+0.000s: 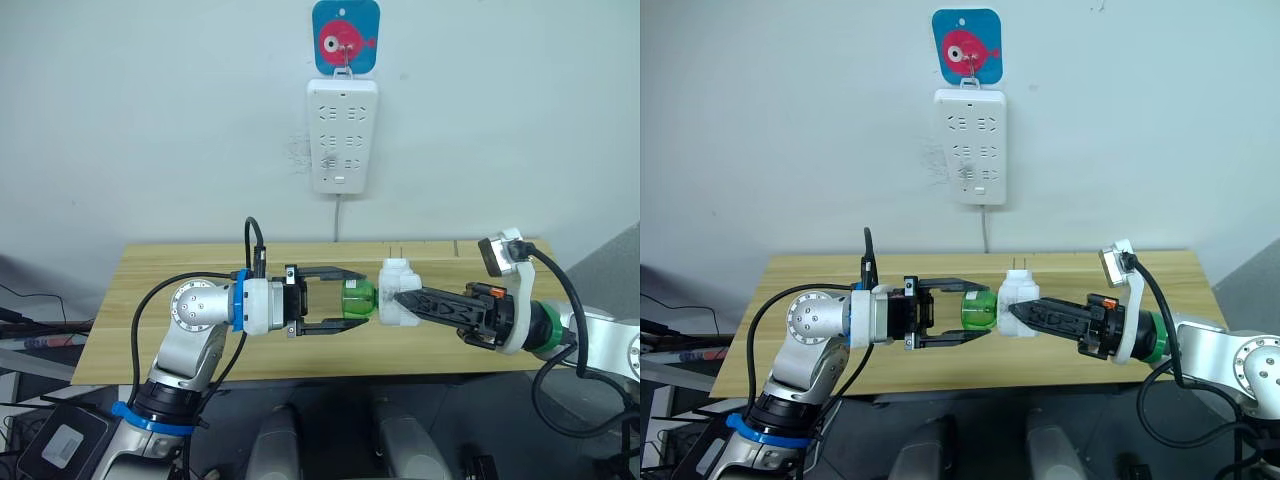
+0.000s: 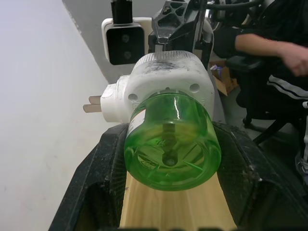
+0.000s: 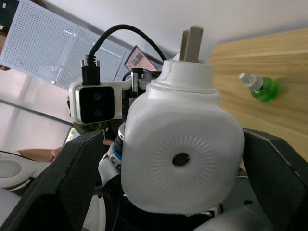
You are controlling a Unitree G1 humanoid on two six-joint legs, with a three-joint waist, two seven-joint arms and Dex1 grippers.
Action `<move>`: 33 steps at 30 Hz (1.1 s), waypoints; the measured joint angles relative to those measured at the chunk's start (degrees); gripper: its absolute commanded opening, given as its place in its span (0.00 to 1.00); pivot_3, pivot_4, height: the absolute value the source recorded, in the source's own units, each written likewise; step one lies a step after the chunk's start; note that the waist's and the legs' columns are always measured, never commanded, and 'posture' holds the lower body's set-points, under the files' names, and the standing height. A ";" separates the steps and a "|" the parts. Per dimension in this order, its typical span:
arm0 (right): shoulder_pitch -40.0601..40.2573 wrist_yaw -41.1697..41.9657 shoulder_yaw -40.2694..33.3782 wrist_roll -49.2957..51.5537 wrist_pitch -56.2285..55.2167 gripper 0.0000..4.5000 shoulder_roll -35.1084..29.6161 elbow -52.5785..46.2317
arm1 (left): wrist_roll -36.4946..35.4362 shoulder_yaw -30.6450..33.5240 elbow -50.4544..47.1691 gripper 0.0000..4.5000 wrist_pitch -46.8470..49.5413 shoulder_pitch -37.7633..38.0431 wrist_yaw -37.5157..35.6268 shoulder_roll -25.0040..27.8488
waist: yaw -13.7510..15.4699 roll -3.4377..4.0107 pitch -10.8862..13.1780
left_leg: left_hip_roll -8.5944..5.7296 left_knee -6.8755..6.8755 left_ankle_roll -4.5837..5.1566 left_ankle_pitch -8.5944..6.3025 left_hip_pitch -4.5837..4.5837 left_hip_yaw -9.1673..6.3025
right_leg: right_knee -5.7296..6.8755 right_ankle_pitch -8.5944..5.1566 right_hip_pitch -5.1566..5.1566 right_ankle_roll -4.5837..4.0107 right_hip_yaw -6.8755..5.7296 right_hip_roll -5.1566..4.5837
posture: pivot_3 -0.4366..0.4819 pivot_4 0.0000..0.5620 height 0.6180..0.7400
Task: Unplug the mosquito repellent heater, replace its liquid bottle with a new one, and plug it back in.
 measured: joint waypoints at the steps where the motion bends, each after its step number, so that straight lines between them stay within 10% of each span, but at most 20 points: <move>1: -0.49 0.45 0.42 0.00 0.07 1.00 0.05 0.09 | -0.04 -0.02 0.00 0.51 -0.40 0.00 -0.19 -0.05 | 0.00 0.00 0.00 | 0.00 0.00 0.00 0.00 0.00 0.00 | 0.00 0.00 0.00 0.00 -0.01 0.00 | 0.43 0.40 1.00; 4: -0.81 1.55 1.01 0.00 0.41 1.00 0.08 0.44 | -0.07 -0.09 0.00 0.51 -1.22 0.01 -0.55 -0.16 | 0.09 0.00 0.00 | 0.01 0.00 0.00 0.00 0.00 -0.02 | -0.02 0.00 0.01 0.00 -0.02 0.00 | 0.43 0.40 1.00; 10: -1.05 2.57 2.30 -0.09 1.63 0.69 -0.18 1.60 | -0.06 -0.75 -0.03 0.51 -2.91 0.09 -0.46 -1.09 | 0.13 0.00 0.00 | 0.02 -0.02 0.00 0.00 -0.01 -0.01 | -0.13 0.02 0.05 0.02 -0.01 -0.01 | 0.44 0.42 1.00; 16: -1.05 2.87 2.38 -0.09 2.25 0.67 -0.44 2.19 | -0.58 -1.26 -0.96 0.51 0.41 0.40 -0.07 -0.63 | 0.13 -0.02 0.02 | 0.03 -0.03 0.01 0.00 -0.01 -0.03 | -0.16 0.03 0.06 0.03 -0.02 0.00 | 0.44 0.43 1.00; 24: -1.87 2.95 3.19 -0.67 2.52 0.67 -0.88 2.44 | -33.60 -3.24 -5.32 0.51 67.98 -13.84 8.68 13.04 | -0.11 -0.01 0.12 | 0.02 -0.04 0.02 -0.01 -0.02 -0.31 | -0.23 0.02 0.13 0.03 -0.18 0.01 | 0.44 0.42 1.00; 30: -2.25 2.95 3.53 -0.66 2.43 0.67 -0.88 1.48 | -37.59 -1.74 -4.55 0.51 76.40 -15.76 9.02 13.54 | -0.04 -0.02 0.13 | 0.00 -0.13 0.03 -0.03 -0.10 -0.29 | -0.30 -0.02 0.04 -0.01 -0.23 0.07 | 0.44 0.41 1.00; 33: -2.17 2.73 3.24 -0.69 2.04 0.67 -0.99 1.87 | -31.07 -0.90 -6.97 0.78 67.70 -12.29 8.27 13.61 | 0.03 -0.02 0.13 | 0.01 -0.15 0.03 -0.03 -0.07 -0.23 | -0.31 -0.02 0.04 -0.03 -0.16 0.07 | 0.44 0.41 1.00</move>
